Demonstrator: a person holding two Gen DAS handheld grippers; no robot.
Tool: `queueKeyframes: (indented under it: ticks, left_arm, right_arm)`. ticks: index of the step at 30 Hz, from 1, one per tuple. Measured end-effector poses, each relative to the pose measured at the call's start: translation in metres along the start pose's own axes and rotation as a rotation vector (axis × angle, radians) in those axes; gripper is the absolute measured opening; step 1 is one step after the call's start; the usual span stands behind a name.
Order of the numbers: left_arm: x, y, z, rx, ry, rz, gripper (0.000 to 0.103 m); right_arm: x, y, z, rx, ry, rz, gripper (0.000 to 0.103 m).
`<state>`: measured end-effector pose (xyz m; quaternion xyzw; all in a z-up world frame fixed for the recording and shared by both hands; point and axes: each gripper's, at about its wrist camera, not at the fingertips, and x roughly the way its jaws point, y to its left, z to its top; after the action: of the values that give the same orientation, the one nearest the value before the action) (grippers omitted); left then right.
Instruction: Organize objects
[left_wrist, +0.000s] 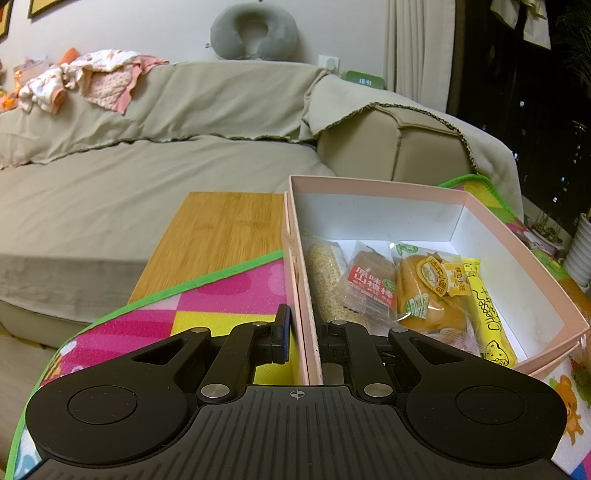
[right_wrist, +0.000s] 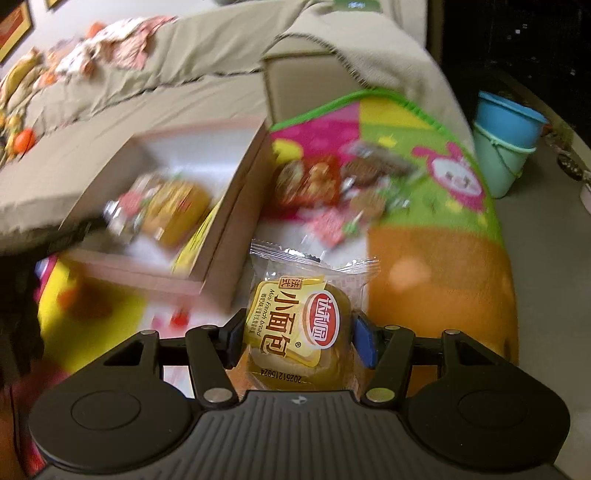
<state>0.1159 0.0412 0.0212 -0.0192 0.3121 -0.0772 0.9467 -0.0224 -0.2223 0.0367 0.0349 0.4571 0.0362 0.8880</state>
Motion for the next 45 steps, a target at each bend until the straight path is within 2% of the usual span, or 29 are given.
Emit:
queueKeyframes:
  ticks: [6, 11, 15, 19, 23, 26, 31, 36, 38, 40, 43, 45]
  left_arm:
    - [0.0, 0.001, -0.001, 0.003, -0.001, 0.002, 0.012]
    - [0.0, 0.001, -0.001, 0.003, -0.001, 0.001, 0.012]
    - [0.0, 0.001, -0.001, 0.003, -0.001, 0.001, 0.012]
    - [0.0, 0.001, -0.001, 0.005, -0.002, 0.002, 0.012]
    - [-0.001, 0.001, -0.001, 0.007, -0.002, 0.004, 0.012]
    - [-0.002, 0.002, -0.001, 0.008, -0.002, 0.003, 0.012]
    - [-0.003, 0.003, -0.002, 0.008, -0.002, 0.002, 0.012]
    - [-0.003, 0.004, -0.002, 0.008, -0.001, 0.001, 0.012]
    - [-0.004, 0.004, -0.002, 0.009, -0.001, 0.001, 0.012]
    - [-0.003, 0.004, -0.002, 0.009, -0.001, 0.001, 0.012]
    - [-0.003, 0.005, -0.002, 0.007, 0.0, -0.001, 0.012]
    - [-0.004, 0.004, -0.002, 0.008, 0.0, -0.001, 0.012]
  right_arm:
    - [-0.012, 0.018, -0.033, -0.041, 0.023, 0.034, 0.058]
    - [-0.019, 0.032, -0.042, -0.088, 0.008, 0.02, 0.059]
    - [-0.031, 0.031, -0.028, -0.076, -0.042, 0.041, 0.065]
    - [-0.041, 0.012, 0.013, -0.03, -0.144, 0.047, 0.076]
    - [-0.007, -0.026, 0.071, 0.104, -0.157, 0.028, 0.076]
    - [0.041, -0.054, 0.116, 0.175, -0.153, -0.046, 0.077]
    - [0.115, -0.072, 0.158, 0.212, -0.128, -0.139, 0.077]
    - [0.156, -0.066, 0.169, 0.114, -0.104, -0.203, 0.076]
    - [0.164, -0.072, 0.169, 0.129, -0.07, -0.175, 0.069]
    - [0.162, -0.068, 0.163, 0.099, -0.068, -0.172, 0.064]
    - [0.151, -0.052, 0.145, -0.02, -0.048, -0.154, 0.058]
    - [0.138, -0.045, 0.126, -0.091, -0.046, -0.16, 0.057]
